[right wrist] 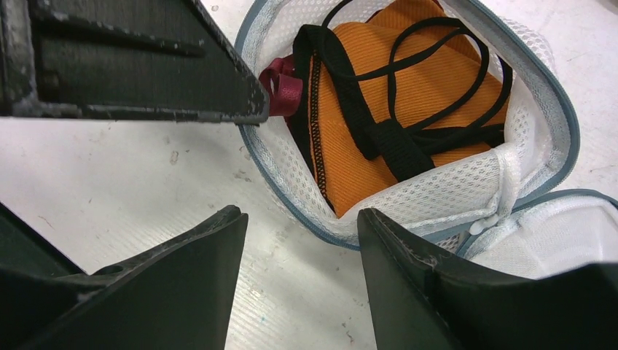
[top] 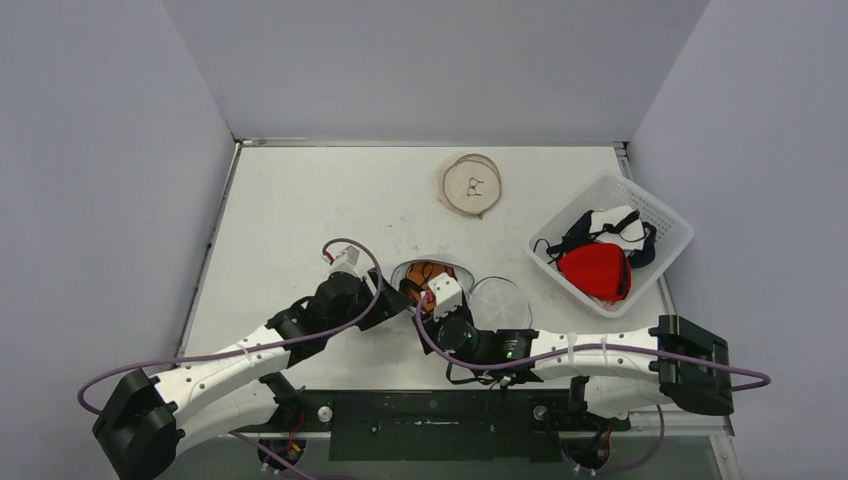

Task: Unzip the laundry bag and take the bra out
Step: Pick up the bra from the laundry bag.

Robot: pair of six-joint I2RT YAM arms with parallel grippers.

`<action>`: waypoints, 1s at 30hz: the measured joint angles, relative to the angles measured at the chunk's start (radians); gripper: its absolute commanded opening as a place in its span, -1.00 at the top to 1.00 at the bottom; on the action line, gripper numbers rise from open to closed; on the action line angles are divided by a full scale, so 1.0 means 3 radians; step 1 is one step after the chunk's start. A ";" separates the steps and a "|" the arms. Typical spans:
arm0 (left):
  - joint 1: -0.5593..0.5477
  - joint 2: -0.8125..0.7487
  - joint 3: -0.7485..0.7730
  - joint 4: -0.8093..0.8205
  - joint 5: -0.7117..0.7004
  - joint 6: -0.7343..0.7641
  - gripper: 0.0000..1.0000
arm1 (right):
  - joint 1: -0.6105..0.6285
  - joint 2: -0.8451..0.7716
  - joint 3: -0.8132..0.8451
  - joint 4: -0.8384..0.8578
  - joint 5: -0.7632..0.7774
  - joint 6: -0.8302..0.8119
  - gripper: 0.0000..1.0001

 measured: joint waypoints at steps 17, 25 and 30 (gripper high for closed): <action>-0.0130 0.0445 -0.0022 0.0191 -0.0381 -0.0346 0.92 | 0.0066 -0.0576 0.0001 -0.0195 -0.0003 0.0024 -0.26; -0.0128 0.0487 -0.0103 0.0481 -0.0449 0.0015 1.00 | -0.0294 -0.0323 0.0178 -0.0291 -0.0066 -0.0112 -0.09; -0.0146 0.0404 -0.0300 0.0690 -0.0473 0.0282 1.00 | -0.0367 0.0048 0.0266 -0.0258 -0.0116 -0.0295 -0.04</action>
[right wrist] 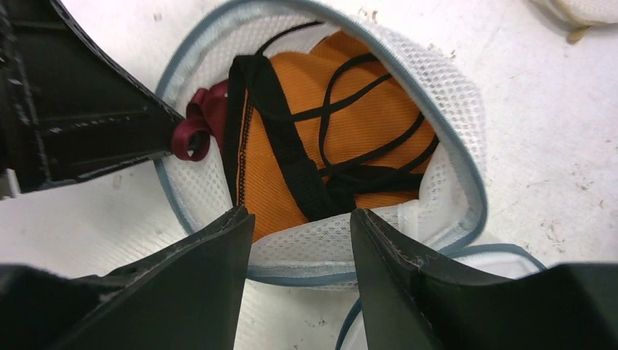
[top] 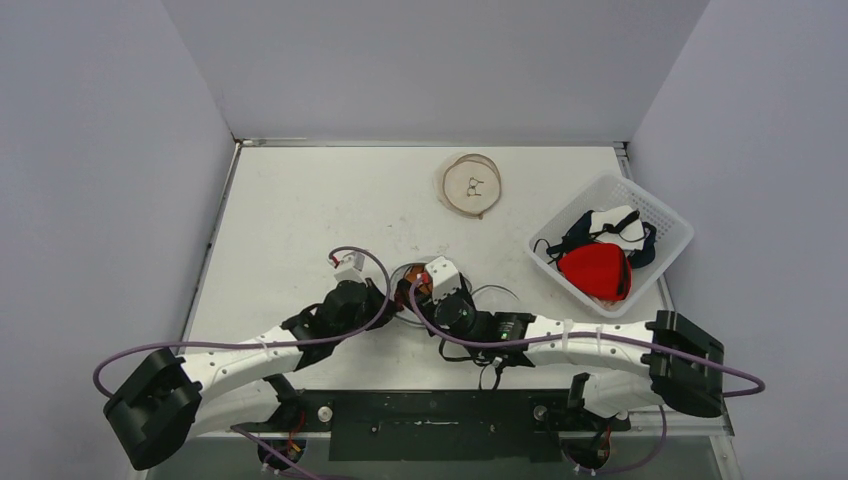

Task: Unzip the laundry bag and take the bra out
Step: Pick up the bra from the laundry bag.

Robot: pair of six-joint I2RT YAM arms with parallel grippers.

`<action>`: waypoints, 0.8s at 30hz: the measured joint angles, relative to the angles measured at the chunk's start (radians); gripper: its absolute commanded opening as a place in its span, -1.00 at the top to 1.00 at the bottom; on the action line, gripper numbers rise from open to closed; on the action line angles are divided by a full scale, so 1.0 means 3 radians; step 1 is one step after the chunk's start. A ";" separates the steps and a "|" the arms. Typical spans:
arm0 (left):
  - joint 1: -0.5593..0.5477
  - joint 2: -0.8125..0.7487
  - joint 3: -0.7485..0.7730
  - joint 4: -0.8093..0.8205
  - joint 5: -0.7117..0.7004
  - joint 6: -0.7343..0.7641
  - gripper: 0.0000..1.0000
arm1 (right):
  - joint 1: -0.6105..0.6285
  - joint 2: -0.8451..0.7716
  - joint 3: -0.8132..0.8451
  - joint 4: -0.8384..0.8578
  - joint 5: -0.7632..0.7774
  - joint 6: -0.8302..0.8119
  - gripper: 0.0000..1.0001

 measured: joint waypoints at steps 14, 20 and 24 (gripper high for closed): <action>-0.0111 0.0033 -0.0203 0.0243 -0.0017 0.0345 1.00 | 0.0104 -0.0031 -0.0362 0.0031 -0.0056 0.0037 -0.18; -0.0131 0.0055 -0.0209 0.0247 -0.0048 0.0389 1.00 | 0.0290 -0.0141 -0.0251 0.0043 0.0036 -0.0125 -0.21; -0.0136 0.0057 -0.0209 0.0252 -0.0060 0.0408 1.00 | 0.0312 0.0088 -0.0031 0.0089 0.0085 -0.0229 -0.22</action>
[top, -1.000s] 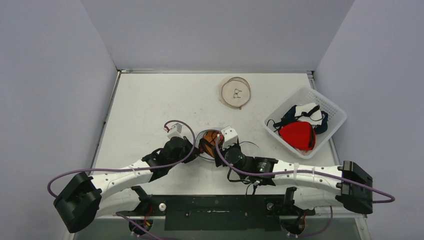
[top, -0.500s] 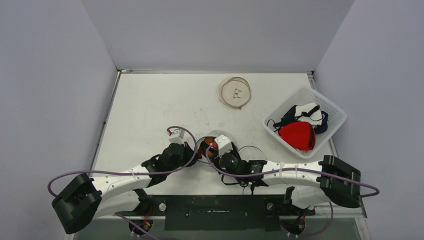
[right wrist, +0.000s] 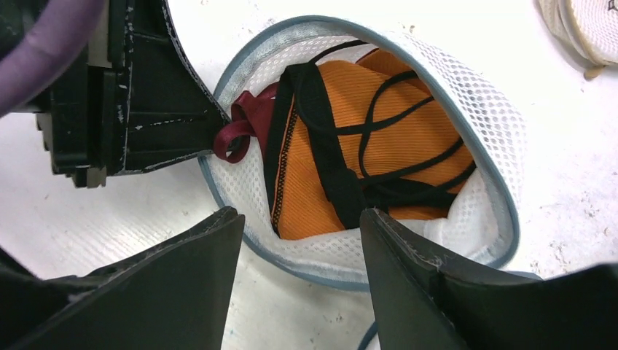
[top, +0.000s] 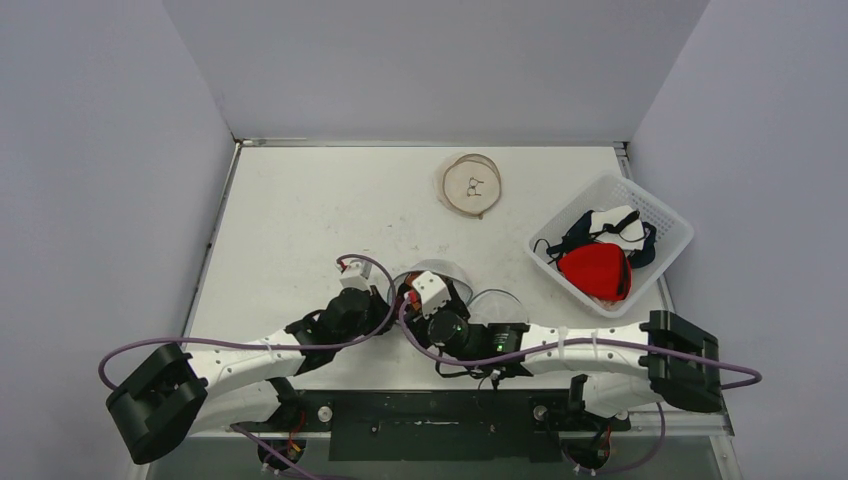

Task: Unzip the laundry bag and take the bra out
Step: Pick up the bra from the laundry bag.

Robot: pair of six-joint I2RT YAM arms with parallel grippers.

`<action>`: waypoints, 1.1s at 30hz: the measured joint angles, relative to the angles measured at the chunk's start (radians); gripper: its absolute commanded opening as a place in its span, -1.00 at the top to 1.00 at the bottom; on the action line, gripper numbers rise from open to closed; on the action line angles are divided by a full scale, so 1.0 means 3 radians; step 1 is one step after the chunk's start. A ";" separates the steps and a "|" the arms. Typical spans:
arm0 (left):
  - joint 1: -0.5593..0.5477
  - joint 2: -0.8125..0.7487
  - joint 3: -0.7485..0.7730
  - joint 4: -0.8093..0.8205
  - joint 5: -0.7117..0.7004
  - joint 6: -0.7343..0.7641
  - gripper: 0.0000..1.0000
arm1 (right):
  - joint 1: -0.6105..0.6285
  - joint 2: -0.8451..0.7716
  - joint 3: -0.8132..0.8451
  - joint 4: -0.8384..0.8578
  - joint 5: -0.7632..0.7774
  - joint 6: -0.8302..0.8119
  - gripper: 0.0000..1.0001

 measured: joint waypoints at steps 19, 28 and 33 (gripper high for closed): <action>-0.0039 0.0069 0.0000 0.0074 -0.0014 0.0022 1.00 | -0.0057 0.0828 0.0088 0.0182 0.0446 0.0088 0.13; -0.0060 0.0069 -0.0001 0.0178 0.0008 0.0020 1.00 | -0.0083 0.0777 0.0083 0.0245 0.0554 0.0261 0.75; -0.0060 0.0069 -0.0045 0.0183 0.0008 0.0022 1.00 | -0.0122 0.0435 -0.0050 0.0258 0.0539 0.0294 0.78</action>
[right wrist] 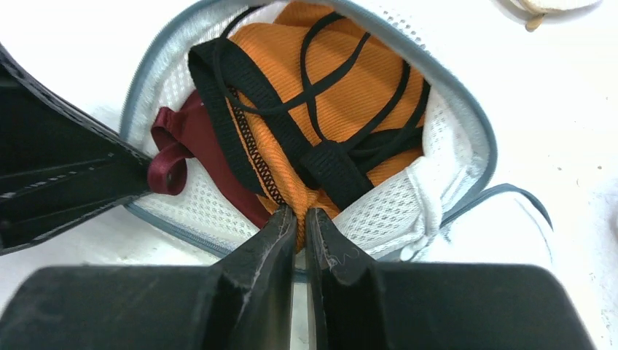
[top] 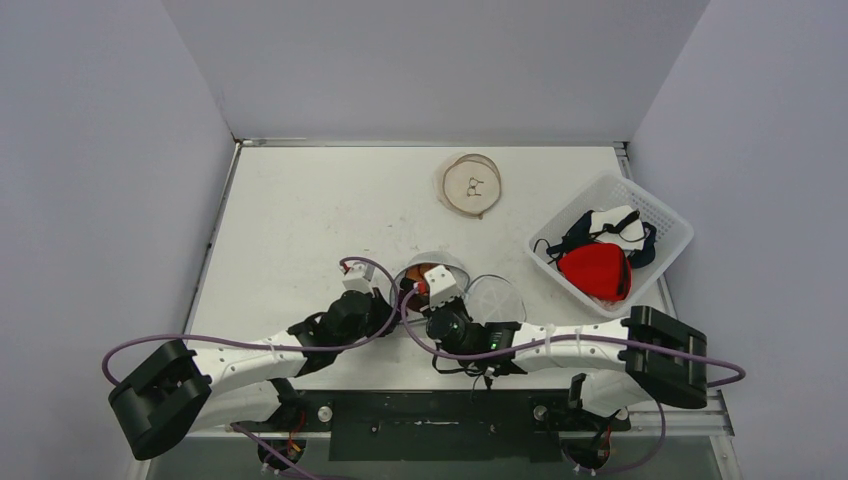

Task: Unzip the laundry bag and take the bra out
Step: Pick up the bra from the laundry bag.

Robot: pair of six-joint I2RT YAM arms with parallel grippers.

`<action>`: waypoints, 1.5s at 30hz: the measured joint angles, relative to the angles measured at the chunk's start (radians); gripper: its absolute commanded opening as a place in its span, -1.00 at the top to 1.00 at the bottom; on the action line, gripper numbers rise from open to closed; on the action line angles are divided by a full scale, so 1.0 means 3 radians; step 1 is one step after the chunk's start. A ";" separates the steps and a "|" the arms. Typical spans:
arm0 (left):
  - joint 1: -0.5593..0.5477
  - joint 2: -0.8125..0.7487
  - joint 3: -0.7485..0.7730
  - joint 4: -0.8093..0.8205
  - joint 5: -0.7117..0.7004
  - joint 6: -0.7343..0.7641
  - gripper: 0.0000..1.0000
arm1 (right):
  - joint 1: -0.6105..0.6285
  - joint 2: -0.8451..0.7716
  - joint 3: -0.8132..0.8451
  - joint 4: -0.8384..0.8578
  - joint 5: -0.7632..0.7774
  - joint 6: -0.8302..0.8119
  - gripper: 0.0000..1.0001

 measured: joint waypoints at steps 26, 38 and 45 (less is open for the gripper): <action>-0.0001 0.0000 -0.0024 -0.0006 0.0039 -0.0003 1.00 | -0.0100 0.0487 0.0159 0.0212 -0.0128 -0.0314 -0.04; -0.0019 -0.0043 -0.0024 0.0003 0.0042 -0.0013 1.00 | -0.0195 0.0472 0.0141 0.0268 0.0042 -0.0154 0.74; -0.0020 -0.0058 -0.0024 -0.0001 0.0042 -0.0014 1.00 | -0.0229 -0.0090 -0.0047 0.0230 -0.0327 -0.0139 0.89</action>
